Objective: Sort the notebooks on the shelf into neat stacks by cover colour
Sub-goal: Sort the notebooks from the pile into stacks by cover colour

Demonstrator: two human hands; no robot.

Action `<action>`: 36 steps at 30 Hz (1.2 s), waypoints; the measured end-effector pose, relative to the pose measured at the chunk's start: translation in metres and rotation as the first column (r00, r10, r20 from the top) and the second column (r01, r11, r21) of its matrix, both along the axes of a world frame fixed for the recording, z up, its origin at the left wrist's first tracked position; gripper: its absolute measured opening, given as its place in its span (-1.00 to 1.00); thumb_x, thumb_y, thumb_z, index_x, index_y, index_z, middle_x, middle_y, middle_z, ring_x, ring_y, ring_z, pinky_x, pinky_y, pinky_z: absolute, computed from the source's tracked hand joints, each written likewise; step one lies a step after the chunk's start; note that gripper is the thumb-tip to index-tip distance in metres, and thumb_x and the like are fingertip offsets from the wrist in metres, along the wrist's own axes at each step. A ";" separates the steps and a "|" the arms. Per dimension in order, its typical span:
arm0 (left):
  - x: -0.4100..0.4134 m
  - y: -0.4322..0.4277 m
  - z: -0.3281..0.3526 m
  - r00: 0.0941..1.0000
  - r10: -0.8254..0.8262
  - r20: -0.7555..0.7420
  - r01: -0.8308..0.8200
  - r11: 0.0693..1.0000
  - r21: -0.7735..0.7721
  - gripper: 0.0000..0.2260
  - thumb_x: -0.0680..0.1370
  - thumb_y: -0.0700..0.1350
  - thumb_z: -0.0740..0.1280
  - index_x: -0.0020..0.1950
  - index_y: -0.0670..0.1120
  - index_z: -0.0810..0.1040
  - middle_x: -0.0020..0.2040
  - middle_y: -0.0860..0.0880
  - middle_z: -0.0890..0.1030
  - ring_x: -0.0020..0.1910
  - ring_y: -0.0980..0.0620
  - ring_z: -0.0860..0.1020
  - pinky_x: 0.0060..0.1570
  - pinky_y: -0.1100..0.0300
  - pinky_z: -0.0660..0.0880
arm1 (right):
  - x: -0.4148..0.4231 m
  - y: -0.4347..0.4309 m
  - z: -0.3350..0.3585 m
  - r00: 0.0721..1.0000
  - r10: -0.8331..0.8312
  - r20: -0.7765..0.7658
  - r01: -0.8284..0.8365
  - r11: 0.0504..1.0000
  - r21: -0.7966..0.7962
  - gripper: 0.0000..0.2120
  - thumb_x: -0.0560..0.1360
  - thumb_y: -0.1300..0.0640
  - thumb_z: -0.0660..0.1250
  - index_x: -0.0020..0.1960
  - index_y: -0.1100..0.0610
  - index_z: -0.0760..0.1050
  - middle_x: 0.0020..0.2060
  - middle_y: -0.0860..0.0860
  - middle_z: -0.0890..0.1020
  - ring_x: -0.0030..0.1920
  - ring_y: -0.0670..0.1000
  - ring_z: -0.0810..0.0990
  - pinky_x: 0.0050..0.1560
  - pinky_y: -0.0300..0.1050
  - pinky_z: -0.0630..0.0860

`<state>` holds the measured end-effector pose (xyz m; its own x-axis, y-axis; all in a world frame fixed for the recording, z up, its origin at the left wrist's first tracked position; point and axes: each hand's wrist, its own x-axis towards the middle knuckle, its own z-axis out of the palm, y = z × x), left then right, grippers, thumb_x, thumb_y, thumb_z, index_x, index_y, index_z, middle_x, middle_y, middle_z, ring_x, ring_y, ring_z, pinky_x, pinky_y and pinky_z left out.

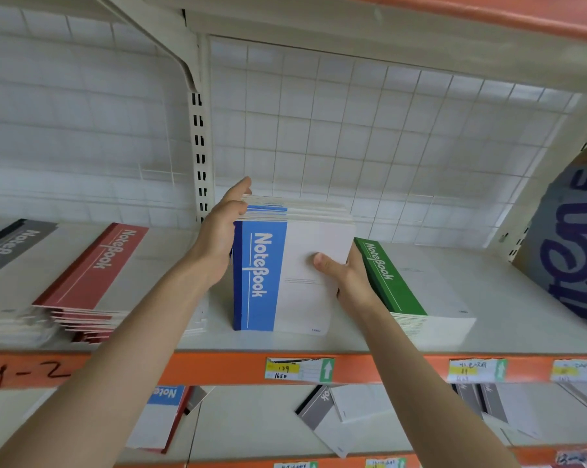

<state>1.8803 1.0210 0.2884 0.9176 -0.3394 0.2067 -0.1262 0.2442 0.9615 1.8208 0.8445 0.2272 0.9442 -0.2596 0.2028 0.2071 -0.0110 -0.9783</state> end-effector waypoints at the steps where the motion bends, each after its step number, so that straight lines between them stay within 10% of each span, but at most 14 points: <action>1: 0.002 0.003 0.001 1.000 -0.008 0.003 0.008 1.000 0.028 -0.58 0.57 -0.22 0.07 0.43 -0.03 0.34 0.35 0.00 0.39 0.06 0.11 0.50 0.11 0.22 0.38 | 0.000 0.000 0.000 1.000 -0.004 -0.004 0.005 1.000 0.006 -0.14 0.12 -0.04 0.49 0.35 0.16 0.32 0.17 0.08 0.58 0.16 0.05 0.57 0.03 -0.12 0.55; 7: 0.009 0.010 0.028 0.774 -0.203 0.600 -0.269 0.752 0.602 -0.51 0.56 -0.08 0.02 0.50 -0.06 0.19 0.46 0.20 0.10 0.46 0.26 -0.03 0.46 0.16 -0.09 | 0.000 -0.001 0.000 1.000 0.005 -0.002 -0.005 1.000 -0.001 -0.17 0.13 -0.04 0.49 0.34 0.15 0.32 0.18 0.11 0.57 0.16 0.07 0.57 0.06 -0.06 0.56; 16: -0.007 0.007 0.055 0.728 -0.522 0.445 -0.456 0.117 0.882 -0.53 0.64 0.07 -0.14 0.53 -0.01 0.10 0.54 0.11 0.04 0.51 0.16 0.04 0.45 -0.02 -0.17 | 0.004 -0.002 -0.001 1.000 0.005 -0.002 -0.005 1.000 -0.009 -0.17 0.14 -0.04 0.49 0.34 0.16 0.31 0.18 0.11 0.56 0.18 0.07 0.56 0.12 -0.03 0.53; 23: -0.025 -0.044 0.052 0.645 -0.640 0.418 -0.314 0.276 0.908 -0.54 0.65 0.07 -0.09 0.55 0.01 0.03 0.54 0.15 -0.02 0.50 0.23 -0.08 0.44 0.13 -0.09 | 0.008 -0.004 -0.007 1.000 0.009 -0.006 -0.010 0.998 -0.058 -0.16 0.15 0.00 0.52 0.35 0.18 0.31 0.21 0.13 0.53 0.23 0.10 0.51 0.21 0.04 0.48; 32: 0.001 -0.005 0.047 0.704 -0.522 0.482 -0.479 0.152 0.865 -0.30 0.52 0.24 0.18 0.55 0.04 -0.01 0.55 0.13 -0.03 0.51 0.18 -0.01 0.45 0.14 0.04 | 0.009 -0.006 -0.008 1.000 0.012 -0.001 -0.012 0.998 -0.064 -0.17 0.15 -0.01 0.53 0.34 0.16 0.30 0.20 0.11 0.55 0.20 0.08 0.54 0.20 0.08 0.49; 36: 0.010 0.016 0.012 0.832 -0.136 0.538 -0.313 0.685 0.658 -0.18 0.35 0.09 0.49 0.51 -0.03 0.18 0.49 0.08 0.25 0.44 0.21 0.18 0.41 0.22 0.13 | 0.010 -0.003 -0.008 1.000 -0.004 -0.001 0.004 0.999 -0.044 -0.15 0.10 -0.02 0.53 0.32 0.15 0.32 0.18 0.09 0.56 0.19 0.07 0.55 0.15 0.01 0.52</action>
<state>1.8908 1.0374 0.3007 0.7752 -0.5054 0.3790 -0.6217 -0.5041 0.5995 1.8306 0.8413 0.2192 0.9433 -0.2543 0.2131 0.2059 -0.0551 -0.9770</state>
